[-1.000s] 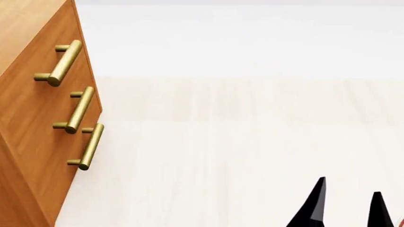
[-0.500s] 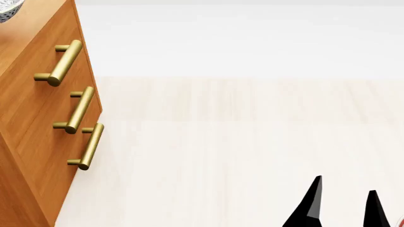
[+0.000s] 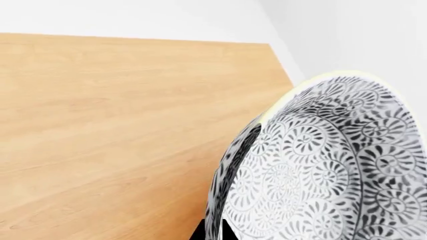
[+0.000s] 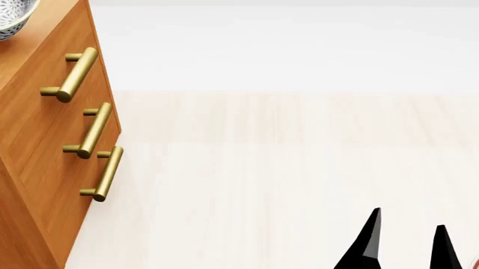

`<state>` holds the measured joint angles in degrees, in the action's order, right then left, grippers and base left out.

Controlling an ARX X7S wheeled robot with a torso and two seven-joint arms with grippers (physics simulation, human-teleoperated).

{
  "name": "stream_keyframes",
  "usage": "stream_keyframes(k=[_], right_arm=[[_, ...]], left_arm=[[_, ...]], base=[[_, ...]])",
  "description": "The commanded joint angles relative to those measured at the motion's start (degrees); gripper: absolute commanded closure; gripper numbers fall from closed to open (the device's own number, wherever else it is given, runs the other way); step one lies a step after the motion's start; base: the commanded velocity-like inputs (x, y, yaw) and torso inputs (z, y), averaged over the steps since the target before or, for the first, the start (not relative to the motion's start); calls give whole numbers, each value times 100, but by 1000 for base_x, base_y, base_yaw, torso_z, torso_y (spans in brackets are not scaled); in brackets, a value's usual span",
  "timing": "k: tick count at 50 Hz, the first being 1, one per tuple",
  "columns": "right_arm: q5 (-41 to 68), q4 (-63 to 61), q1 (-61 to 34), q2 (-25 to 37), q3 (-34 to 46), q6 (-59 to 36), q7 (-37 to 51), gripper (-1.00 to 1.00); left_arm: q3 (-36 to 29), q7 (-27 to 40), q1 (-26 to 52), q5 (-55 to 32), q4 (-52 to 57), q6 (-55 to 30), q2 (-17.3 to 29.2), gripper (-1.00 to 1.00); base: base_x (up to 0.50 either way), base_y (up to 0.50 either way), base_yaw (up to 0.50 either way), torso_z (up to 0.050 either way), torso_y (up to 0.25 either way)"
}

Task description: Put the bowl on top of the cabinet.

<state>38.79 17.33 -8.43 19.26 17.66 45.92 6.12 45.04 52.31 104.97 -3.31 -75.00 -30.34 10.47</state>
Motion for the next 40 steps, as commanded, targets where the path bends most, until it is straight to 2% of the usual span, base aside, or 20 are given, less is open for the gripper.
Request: stream_keyframes(k=[1,34,35,40], right_arm=[[-7,19,-12,-15,-9,-21,-14,-100],[-27,4,3,-36,-57,-44,-29,-100],[-33,-5,8,-34,-59,-45,-23,-100],[-29,-17,18,-34,-63,-47,-32,-100]], left_arm=[[174,-49,35,188,4,54,4,100],[133,-51,-35,367,3,103,-26,100],[117,-76,-29,370,3,94,-31,-100],[88,-79,-33,365,3,86,-40,-100]], base=[[0,0,0,0,0],[0,0,0,0,0],[0,0,0,0,0],[0,0,0,0,0]])
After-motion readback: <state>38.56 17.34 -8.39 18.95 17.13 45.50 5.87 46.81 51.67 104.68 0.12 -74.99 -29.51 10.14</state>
